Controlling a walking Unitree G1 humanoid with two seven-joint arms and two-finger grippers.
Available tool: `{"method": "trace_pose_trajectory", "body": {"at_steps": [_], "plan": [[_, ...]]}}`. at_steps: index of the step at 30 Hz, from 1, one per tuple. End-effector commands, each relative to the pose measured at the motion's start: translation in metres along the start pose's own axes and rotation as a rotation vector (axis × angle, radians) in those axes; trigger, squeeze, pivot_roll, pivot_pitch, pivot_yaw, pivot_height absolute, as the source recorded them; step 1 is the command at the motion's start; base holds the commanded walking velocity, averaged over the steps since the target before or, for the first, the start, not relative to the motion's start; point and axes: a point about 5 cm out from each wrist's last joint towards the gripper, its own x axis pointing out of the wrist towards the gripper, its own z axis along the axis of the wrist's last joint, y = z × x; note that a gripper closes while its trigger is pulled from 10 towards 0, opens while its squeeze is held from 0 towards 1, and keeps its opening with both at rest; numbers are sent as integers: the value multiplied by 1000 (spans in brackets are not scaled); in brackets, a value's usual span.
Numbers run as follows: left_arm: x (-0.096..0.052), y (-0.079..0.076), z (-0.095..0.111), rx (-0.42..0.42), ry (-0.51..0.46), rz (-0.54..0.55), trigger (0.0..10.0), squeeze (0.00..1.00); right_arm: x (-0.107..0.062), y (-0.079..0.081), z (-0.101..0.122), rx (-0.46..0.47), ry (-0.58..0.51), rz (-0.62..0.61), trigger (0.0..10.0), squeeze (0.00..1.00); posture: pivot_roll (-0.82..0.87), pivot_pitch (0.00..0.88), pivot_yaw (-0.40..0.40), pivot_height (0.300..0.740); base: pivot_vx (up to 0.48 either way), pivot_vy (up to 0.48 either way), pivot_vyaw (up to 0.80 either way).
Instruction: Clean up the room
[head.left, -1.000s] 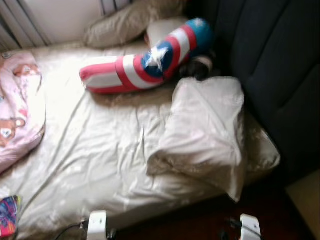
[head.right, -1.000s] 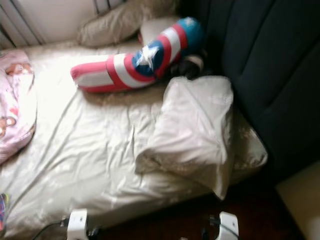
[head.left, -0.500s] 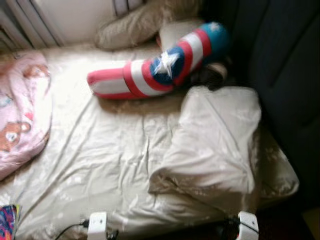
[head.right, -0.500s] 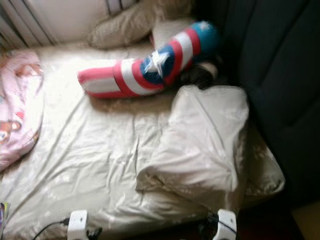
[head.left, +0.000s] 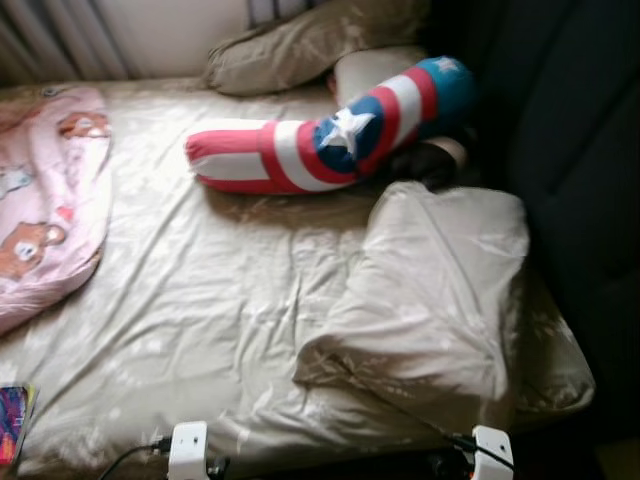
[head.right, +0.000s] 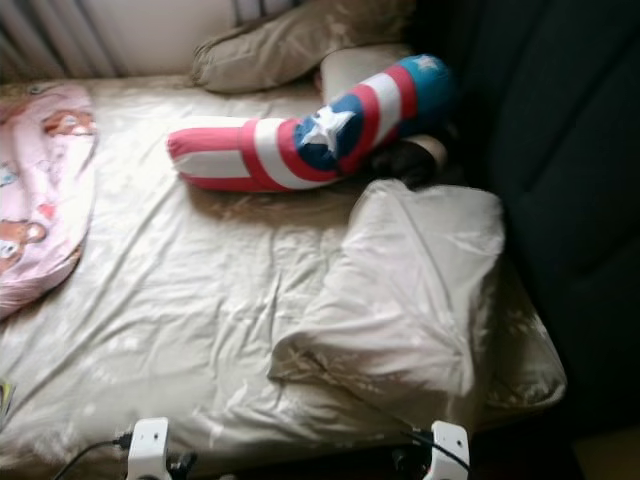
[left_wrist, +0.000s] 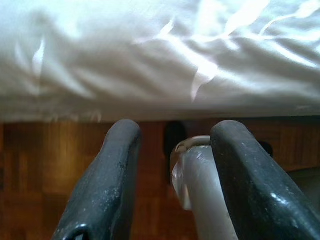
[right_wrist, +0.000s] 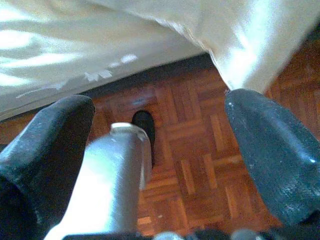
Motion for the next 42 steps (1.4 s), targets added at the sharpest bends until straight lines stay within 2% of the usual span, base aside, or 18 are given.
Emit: {"method": "trace_pose_trajectory", "body": {"at_steps": [1, 8, 17, 21, 22, 24, 28, 32, 33, 35, 36, 37, 40, 41, 42], "plan": [[-4, 3, -14, 10, 43, 8, 10000, 0, 0, 2, -3, 29, 4, 0, 10000, 0, 67, 154, -35, 720, 0, -296, 0], [-4, 3, -14, 17, 43, 3, 10000, 0, 0, 1, -4, 38, -1, -7, 10000, 0, 65, 145, -34, 720, 0, -310, 0], [-5, 4, -14, 17, 33, 4, 10000, 0, -1, 1, -5, 51, -14, -16, 10000, 0, 57, 133, -35, 720, 0, 0, 0], [-3, 4, -6, 29, -18, -2, 10000, 0, -3, -3, -3, 67, -65, -44, 10000, 0, 61, 109, -37, 720, 0, 0, 0], [-3, 4, -4, 40, -31, -7, 10000, 0, 4, 17, 29, 61, -199, -11, 10000, 0, 60, 102, -36, 720, 0, 0, 0], [-3, 5, -1, 38, -50, -4, 10000, 0, 7, 31, 54, 84, -299, 15, 10000, 0, 57, 98, -35, 720, 0, 0, 0], [-2, 11, 14, 47, -135, 7, 10000, 0, 4, 31, 83, 105, -438, 38, 10000, 0, 52, 80, -36, 720, 0, 0, 0], [-3, 14, 28, 51, -236, 1, 10000, 0, 1, 23, 100, 106, -503, 17, 10000, 0, 52, 62, -35, 720, 0, 0, 0], [-3, 14, 28, 51, -236, 1, 10000, 0, 1, 23, 100, 106, -503, 17, 10000, 0, 52, 62, -35, 720, 0, 0, 0], [-4, 15, 43, 40, -329, 1, 10000, 0, -1, 12, 110, 117, -531, -44, 10000, 0, 56, 57, -36, 720, 0, 0, 0], [-4, 15, 43, 40, -329, 1, 10000, 0, -1, 12, 110, 117, -531, -44, 10000, 0, 56, 57, -36, 720, 0, 0, 0], [-5, 16, 55, 37, -395, 5, 10000, 0, -3, 6, 113, 122, -540, -76, 10000, 0, 57, 54, -38, 720, 0, 0, 0], [-7, 17, 71, 34, -474, 5, 10000, 0, -3, 2, 113, 127, -535, -77, 10000, 0, 57, 53, -38, 720, 0, 0, 0], [-8, 14, 84, 44, -527, -14, 10000, 0, -4, 1, 110, 100, -526, -68, 10000, 0, 65, 63, -38, 720, 0, 0, 0], [-8, 13, 86, 48, -537, -20, 10000, 0, -4, 1, 109, 92, -525, -67, 10000, 0, 65, 63, -38, 720, 0, 0, 0]]}}
